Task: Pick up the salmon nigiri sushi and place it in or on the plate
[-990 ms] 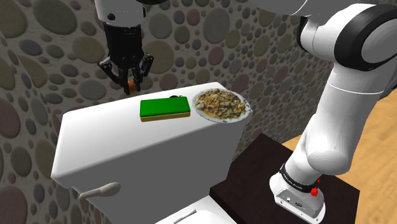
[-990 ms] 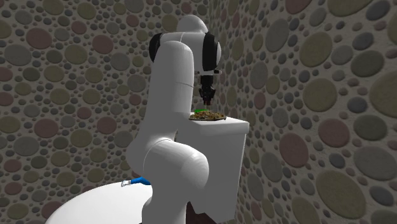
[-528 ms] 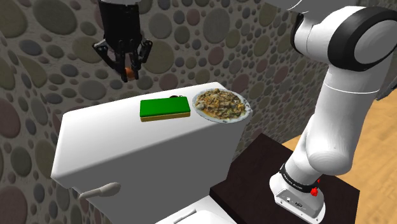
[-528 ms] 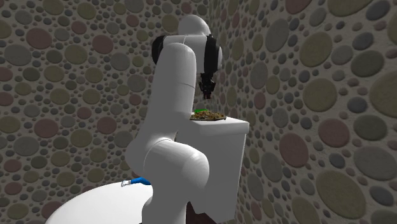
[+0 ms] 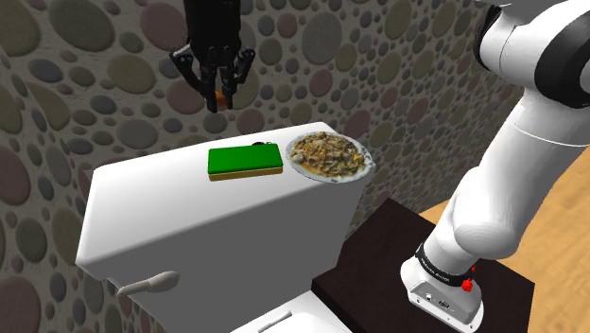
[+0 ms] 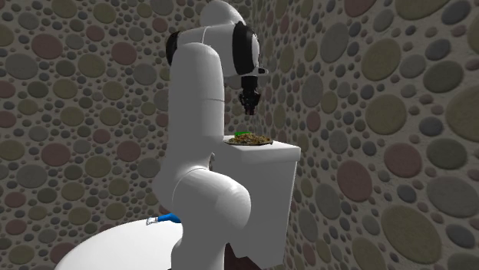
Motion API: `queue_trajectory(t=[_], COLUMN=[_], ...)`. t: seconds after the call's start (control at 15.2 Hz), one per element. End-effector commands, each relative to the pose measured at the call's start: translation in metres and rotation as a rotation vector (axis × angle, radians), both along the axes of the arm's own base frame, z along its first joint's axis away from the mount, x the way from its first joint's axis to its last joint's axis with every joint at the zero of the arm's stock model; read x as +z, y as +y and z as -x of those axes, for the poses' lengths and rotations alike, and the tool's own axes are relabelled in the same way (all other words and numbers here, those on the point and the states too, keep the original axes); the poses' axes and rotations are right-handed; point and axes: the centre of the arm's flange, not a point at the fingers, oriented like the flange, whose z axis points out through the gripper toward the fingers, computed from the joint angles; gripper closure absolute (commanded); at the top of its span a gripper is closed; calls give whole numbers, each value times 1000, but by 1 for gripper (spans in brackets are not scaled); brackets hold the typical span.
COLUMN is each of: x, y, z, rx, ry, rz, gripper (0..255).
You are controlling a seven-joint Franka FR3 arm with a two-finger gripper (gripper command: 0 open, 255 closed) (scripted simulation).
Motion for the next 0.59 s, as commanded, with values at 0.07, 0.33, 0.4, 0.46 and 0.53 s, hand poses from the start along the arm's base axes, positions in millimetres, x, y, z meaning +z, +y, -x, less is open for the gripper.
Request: queue_trajectory(t=[0.07,0.33,0.4,0.46,0.53], x=[1,1,1,2,2], y=[-29,-68,-78,-88,-97], z=[28,64,73,82,91], rx=[-1,-1,-1,-1,-1], ry=[1,1,1,1,1], rz=[-1,-1,-1,-1,-1], gripper=[255,255,255,255,255])
